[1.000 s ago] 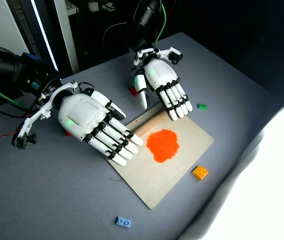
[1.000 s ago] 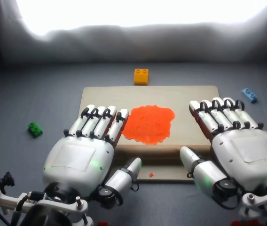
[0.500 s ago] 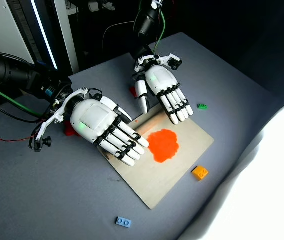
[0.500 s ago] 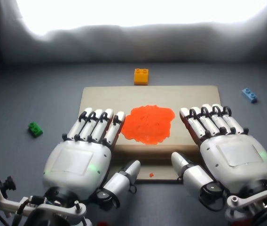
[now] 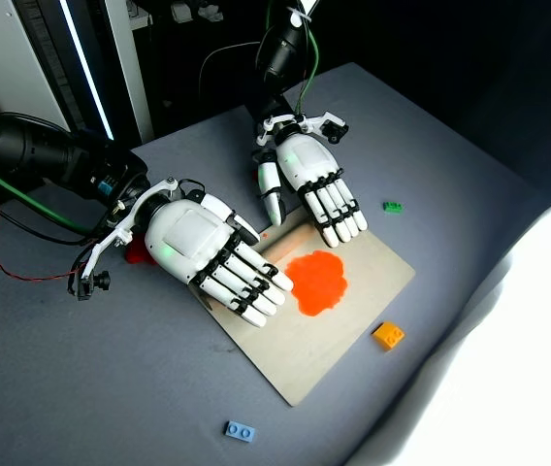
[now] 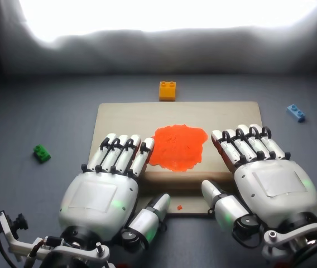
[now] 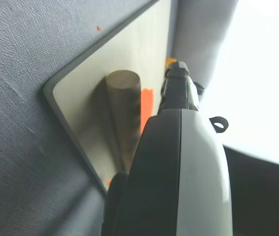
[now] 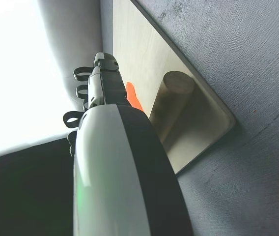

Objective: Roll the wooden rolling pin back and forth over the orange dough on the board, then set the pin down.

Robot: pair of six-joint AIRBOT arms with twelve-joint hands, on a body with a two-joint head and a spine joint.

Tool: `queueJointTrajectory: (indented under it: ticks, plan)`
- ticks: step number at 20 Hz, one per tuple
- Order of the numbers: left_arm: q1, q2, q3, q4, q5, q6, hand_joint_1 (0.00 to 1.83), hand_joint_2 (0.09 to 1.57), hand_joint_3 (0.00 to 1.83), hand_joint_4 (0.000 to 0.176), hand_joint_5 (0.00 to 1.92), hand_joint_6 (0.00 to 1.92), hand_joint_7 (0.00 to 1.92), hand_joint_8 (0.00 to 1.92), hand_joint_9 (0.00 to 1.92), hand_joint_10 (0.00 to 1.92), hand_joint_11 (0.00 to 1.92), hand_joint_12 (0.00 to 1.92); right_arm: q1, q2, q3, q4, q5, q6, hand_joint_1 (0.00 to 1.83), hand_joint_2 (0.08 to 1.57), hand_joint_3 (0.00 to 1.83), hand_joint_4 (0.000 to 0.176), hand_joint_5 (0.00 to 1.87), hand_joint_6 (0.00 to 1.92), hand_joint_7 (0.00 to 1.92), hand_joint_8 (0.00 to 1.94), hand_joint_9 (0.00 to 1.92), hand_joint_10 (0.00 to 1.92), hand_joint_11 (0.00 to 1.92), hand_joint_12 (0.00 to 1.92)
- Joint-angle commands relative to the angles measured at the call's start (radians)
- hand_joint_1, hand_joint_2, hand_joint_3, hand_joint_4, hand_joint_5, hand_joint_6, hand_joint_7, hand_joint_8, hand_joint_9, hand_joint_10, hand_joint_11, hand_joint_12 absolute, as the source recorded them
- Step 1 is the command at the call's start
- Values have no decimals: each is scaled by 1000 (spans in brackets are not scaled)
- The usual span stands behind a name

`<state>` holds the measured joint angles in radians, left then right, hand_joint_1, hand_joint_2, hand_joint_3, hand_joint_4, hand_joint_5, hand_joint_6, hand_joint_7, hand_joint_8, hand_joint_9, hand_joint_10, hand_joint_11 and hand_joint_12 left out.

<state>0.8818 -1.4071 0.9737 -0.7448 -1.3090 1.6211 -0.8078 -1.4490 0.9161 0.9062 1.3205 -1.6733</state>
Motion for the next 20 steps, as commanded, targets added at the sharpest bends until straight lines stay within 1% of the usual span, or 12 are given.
queueJointTrajectory:
  ticks: [1, 5, 10, 12, 15, 17, 20]
  plan:
    - [-3, -3, 7, 63, -100, -4, 0, 1456, 33, 0, 0, 0, 0, 0, 0, 0, 0, 0, -2, -3, 6, -80, 84, 1, 0, 1556, 18, 0, 108, 24, 112, 21, 34, 13, 4, 3]
    - [-4, -8, 23, 63, -100, -8, 0, 1460, 32, 0, 22, 9, 12, 5, 0, 0, 0, 0, -2, -16, 20, -80, 79, 1, 0, 1554, 15, 0, 100, 18, 114, 17, 37, 13, 3, 2]
    - [-4, -16, 40, 63, -100, -17, 0, 1469, 32, 0, 0, 0, 0, 0, 0, 0, 0, 0, -6, -35, 50, -80, 74, -2, 0, 1561, 16, 0, 76, 6, 83, 1, 24, 6, 0, 0]
    - [-4, -18, 45, 63, -100, -19, 0, 1461, 27, 0, 1, 0, 0, 0, 0, 0, 0, 0, -6, -39, 55, -80, 72, -2, 0, 1571, 27, 0, 88, 10, 112, 12, 40, 12, 0, 0]
    - [-4, -21, 49, 63, -100, -20, 0, 1479, 34, 0, 0, 0, 0, 0, 0, 0, 0, 0, -5, -45, 57, -80, 70, -2, 0, 1568, 45, 0, 47, 0, 61, 0, 12, 0, 0, 0]
    - [-4, -23, 53, 63, -100, -20, 0, 1471, 28, 0, 0, 0, 0, 0, 0, 0, 0, 0, -5, -47, 59, -80, 67, -2, 0, 1570, 43, 0, 42, 0, 63, 2, 14, 2, 0, 0]
    - [-5, -28, 62, 63, -100, -31, 0, 1470, 27, 0, 0, 0, 0, 0, 0, 0, 0, 0, -5, -49, 68, -80, 64, -3, 0, 1565, 38, 0, 66, 10, 75, 6, 26, 7, 0, 0]
